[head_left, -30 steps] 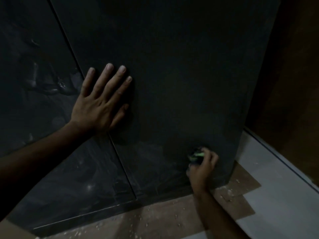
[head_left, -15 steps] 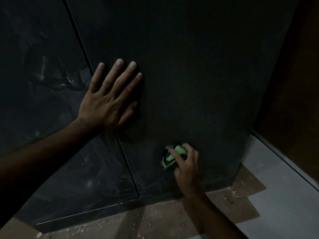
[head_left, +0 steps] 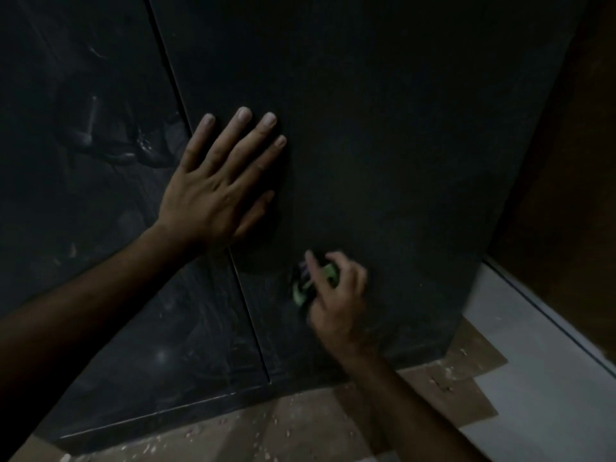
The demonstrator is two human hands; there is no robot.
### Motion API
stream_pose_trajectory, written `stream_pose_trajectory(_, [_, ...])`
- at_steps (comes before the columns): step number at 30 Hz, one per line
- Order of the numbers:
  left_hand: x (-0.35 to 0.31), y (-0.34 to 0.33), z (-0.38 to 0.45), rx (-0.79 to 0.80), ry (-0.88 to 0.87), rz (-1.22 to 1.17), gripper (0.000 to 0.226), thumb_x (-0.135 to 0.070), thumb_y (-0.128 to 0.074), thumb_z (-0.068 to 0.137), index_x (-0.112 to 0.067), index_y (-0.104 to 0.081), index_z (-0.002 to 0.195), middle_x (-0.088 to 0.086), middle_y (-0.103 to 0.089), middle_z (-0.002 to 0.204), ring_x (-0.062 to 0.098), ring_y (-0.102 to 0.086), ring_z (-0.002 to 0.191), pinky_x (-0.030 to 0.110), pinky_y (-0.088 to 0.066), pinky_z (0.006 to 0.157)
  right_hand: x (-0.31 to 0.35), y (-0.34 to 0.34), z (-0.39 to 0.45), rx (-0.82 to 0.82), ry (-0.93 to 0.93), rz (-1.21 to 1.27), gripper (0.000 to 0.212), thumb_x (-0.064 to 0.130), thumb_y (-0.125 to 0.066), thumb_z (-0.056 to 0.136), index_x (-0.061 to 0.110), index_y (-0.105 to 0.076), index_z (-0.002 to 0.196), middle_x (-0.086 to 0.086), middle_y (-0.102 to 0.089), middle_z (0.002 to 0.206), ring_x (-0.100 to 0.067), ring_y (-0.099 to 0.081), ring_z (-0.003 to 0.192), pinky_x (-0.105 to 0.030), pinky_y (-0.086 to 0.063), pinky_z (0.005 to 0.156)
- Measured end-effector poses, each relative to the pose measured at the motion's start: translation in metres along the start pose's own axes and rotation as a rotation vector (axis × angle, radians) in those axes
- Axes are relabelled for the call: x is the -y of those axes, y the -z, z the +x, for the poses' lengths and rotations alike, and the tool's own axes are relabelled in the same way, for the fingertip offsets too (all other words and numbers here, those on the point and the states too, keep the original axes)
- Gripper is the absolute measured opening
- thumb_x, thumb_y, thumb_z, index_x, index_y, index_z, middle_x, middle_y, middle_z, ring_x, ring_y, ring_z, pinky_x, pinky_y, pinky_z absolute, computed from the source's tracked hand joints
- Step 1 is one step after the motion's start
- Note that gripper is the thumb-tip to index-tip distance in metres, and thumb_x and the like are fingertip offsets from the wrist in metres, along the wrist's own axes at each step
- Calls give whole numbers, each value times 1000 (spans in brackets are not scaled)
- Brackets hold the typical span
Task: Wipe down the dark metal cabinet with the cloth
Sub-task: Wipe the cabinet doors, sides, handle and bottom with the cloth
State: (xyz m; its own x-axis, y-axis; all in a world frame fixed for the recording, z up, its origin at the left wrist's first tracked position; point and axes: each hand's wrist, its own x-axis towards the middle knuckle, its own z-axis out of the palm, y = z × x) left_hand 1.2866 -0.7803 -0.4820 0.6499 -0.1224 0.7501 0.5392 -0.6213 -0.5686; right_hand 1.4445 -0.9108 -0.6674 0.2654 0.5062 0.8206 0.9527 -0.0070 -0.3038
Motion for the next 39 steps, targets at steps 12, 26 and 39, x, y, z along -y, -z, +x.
stream_pose_trajectory(12, [-24,-7,-45,-77,140,-255,42,-20,-58,105,-9,-60,146,20,-40,163,43,-31,154,59,-17,128,62,-67,0,-395,-161,31,41,15,-70,89,26,-54,125,-13,-48,121,-35,-50,101,-45,-45,86])
stream_pose_trajectory(26, [-49,-20,-75,-15,66,-292,52,-23,-53,101,-11,-54,152,16,-35,167,39,-24,158,64,-4,128,60,-116,-71,-238,-172,33,34,31,-59,95,32,-49,128,-9,-46,120,-31,-51,99,-42,-48,82])
stream_pose_trajectory(39, [-57,-12,-86,91,59,-346,52,-29,-50,101,-12,-56,150,18,-32,168,40,-20,160,64,-2,128,68,-105,-79,-313,-563,23,36,34,-57,101,18,-48,132,-23,-57,126,-35,-59,109,-40,-51,90])
